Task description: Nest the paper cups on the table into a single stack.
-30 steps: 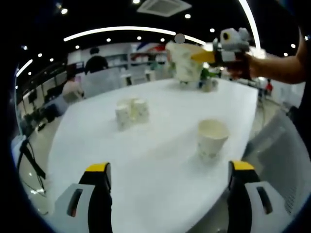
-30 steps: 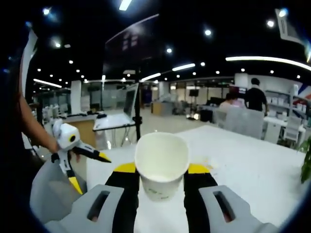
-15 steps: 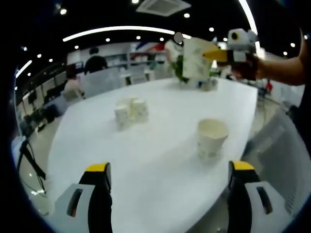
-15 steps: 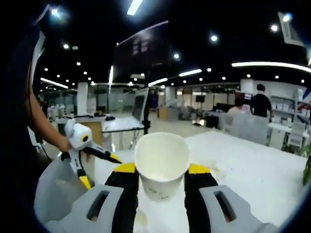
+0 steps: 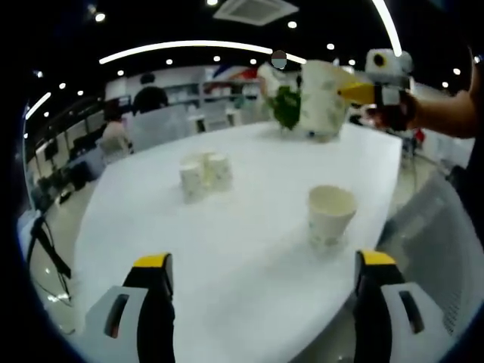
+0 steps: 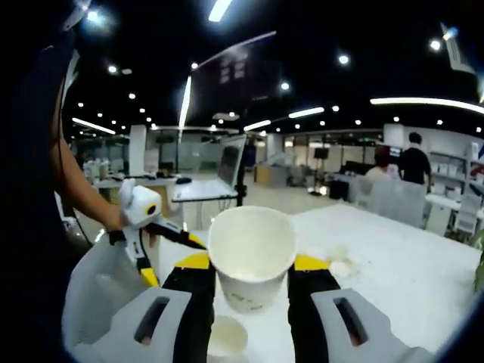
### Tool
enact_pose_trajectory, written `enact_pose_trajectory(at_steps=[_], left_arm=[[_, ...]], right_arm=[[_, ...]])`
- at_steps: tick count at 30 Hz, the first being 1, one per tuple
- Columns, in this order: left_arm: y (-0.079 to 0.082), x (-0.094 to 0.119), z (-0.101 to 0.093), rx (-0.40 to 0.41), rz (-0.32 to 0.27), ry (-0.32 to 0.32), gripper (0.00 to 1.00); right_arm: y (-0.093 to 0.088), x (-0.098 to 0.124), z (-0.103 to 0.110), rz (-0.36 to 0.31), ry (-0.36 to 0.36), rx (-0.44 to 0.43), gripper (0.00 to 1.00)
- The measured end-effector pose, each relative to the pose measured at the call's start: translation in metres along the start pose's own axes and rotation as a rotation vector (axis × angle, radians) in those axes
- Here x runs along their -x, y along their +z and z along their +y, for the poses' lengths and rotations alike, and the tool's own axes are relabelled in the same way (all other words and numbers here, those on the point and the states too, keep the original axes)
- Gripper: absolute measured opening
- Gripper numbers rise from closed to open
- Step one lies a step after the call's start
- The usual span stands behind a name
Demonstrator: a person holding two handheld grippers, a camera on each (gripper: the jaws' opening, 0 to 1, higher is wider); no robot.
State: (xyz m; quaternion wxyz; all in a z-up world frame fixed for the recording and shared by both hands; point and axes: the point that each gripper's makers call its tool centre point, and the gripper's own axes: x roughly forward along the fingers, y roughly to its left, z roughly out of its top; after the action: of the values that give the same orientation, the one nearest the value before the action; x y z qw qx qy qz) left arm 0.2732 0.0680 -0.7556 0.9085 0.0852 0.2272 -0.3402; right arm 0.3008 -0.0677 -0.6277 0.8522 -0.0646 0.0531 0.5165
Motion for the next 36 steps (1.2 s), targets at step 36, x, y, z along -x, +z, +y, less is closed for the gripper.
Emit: enact_pose_trajectory(at_steps=[36], left_arm=[[-0.003, -0.001, 0.000, 0.000, 0.012, -0.002, 0.99]], right_arm=[[-0.043, -0.001, 0.028, 0.047, 0.021, -0.032, 0.34]])
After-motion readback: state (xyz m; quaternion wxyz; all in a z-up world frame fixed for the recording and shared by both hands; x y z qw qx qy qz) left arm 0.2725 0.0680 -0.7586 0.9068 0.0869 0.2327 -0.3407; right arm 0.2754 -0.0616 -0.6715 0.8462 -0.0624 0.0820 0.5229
